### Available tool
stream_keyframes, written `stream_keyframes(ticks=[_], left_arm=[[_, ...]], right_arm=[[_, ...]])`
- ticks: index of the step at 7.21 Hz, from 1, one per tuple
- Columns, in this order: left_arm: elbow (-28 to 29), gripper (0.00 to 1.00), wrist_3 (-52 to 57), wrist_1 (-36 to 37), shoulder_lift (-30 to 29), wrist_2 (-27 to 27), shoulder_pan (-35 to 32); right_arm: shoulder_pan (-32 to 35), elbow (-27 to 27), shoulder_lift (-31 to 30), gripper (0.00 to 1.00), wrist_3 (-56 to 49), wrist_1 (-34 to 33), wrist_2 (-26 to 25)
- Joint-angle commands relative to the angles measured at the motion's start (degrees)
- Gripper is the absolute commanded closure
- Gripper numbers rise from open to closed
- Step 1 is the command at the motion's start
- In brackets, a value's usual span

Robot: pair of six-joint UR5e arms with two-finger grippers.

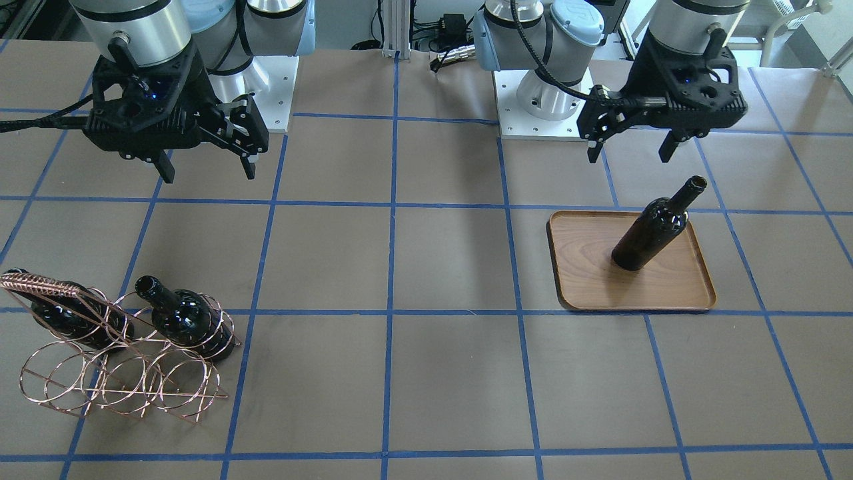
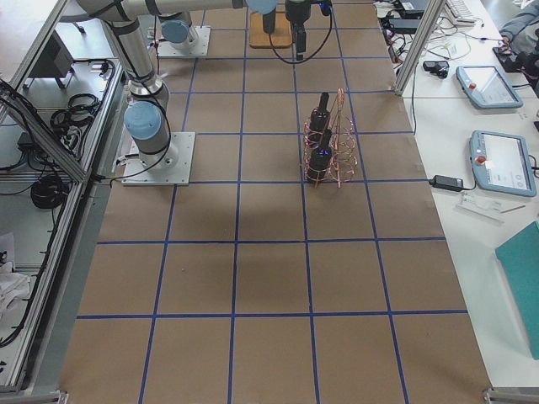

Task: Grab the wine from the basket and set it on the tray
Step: 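Open the left gripper and raise it away from the tray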

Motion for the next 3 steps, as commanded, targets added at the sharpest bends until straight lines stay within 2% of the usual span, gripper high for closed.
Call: stream_keyframes(ticks=[1, 3], left_arm=[[-0.5, 0.00, 1.0, 0.1, 0.5, -3.7, -1.4], [-0.5, 0.00, 0.9, 0.2, 0.9, -3.7, -1.4]], right_arm=[[0.0, 0.0, 0.1, 0.00, -0.2, -0.3, -0.1], [-0.2, 0.0, -0.2, 0.00, -0.3, -0.4, -0.6]])
